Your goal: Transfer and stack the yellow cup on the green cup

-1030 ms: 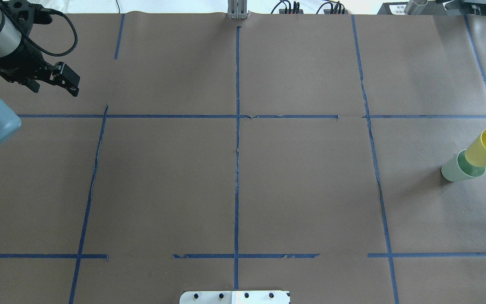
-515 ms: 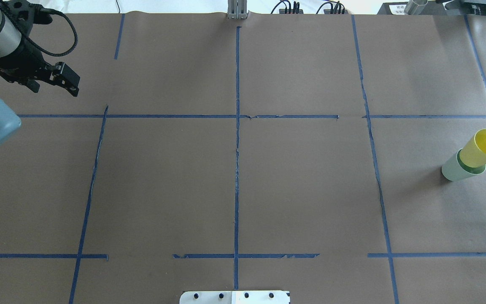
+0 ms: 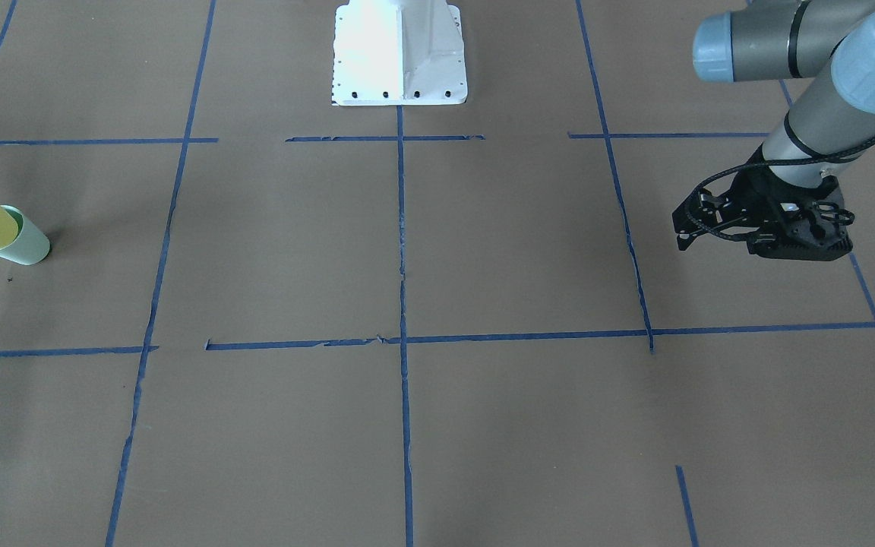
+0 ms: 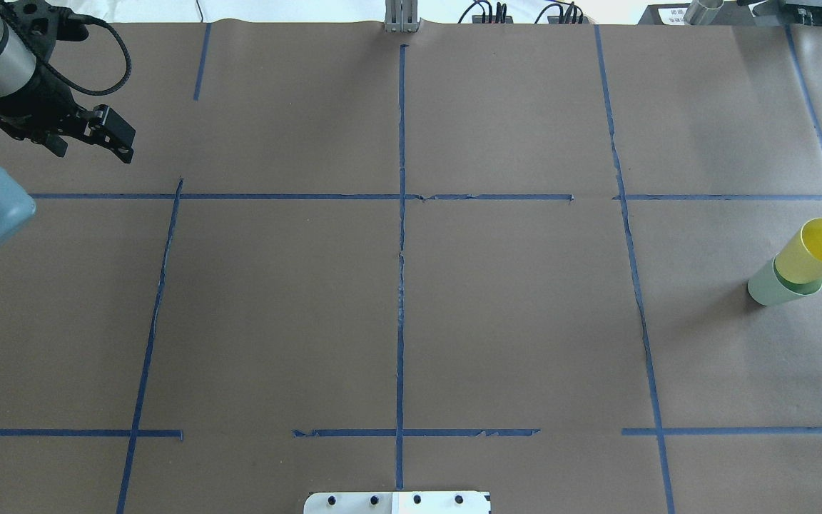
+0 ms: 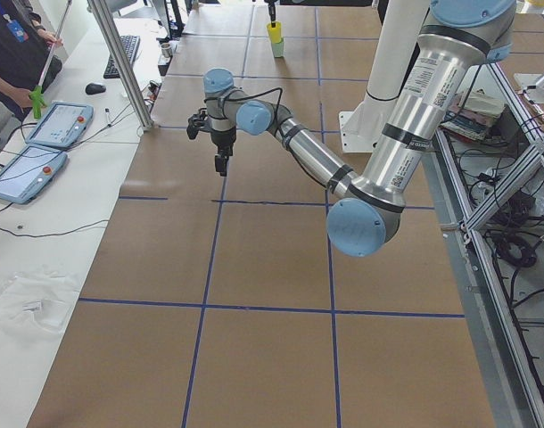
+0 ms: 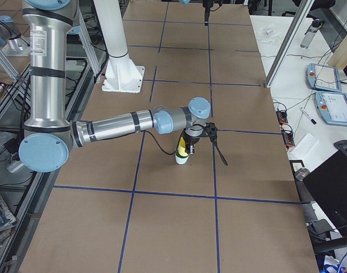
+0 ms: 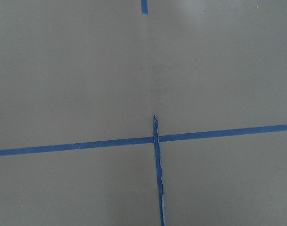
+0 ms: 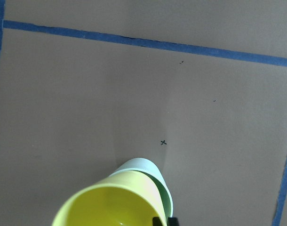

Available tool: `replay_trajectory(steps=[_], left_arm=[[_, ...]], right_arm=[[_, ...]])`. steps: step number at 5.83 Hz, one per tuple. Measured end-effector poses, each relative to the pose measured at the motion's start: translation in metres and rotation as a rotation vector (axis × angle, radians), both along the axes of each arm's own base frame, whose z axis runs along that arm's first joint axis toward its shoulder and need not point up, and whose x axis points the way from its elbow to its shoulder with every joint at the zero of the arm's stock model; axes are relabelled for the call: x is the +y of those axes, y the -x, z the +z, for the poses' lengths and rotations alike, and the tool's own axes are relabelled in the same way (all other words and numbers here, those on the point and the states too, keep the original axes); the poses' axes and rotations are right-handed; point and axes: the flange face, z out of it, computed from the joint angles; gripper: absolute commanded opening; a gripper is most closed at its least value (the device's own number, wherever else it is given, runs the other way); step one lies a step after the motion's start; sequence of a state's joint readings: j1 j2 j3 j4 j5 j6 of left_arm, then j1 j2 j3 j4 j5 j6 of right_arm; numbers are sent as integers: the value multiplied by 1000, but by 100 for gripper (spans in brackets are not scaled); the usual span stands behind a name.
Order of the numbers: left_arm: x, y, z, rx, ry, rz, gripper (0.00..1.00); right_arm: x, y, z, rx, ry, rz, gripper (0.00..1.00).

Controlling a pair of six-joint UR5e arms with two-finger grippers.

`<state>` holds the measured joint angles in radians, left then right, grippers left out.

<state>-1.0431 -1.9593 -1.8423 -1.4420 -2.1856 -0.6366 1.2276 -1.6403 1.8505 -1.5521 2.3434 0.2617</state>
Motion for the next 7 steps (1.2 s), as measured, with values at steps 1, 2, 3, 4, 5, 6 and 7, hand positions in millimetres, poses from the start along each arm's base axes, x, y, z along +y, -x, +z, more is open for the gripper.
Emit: replay_trajectory(steps=[1,2,3,4,5,6,7], left_arm=[[0,0,-1,1,-1,0,100],[0,0,-1,1,-1,0,100],[0,0,-1,1,-2,1,100],[0,0,-1,1,-5,4,100],[-1,4,1,-2,-15,10,100],[-6,17,5,-11,-40,22,100],[-13,44,19,-20,-68,46,100]], right_arm=[[1,-1,1,0,0,-1,100],[2,-1,0,0,-4,-2,100],[2,-2,-6,0,-17,-1,100],[2,-9,-11,0,-30,13,100],[3,-29,-8,3,-42,31,100],[11,-57,5,8,-60,36,100],[28,-85,26,16,-55,45,100]])
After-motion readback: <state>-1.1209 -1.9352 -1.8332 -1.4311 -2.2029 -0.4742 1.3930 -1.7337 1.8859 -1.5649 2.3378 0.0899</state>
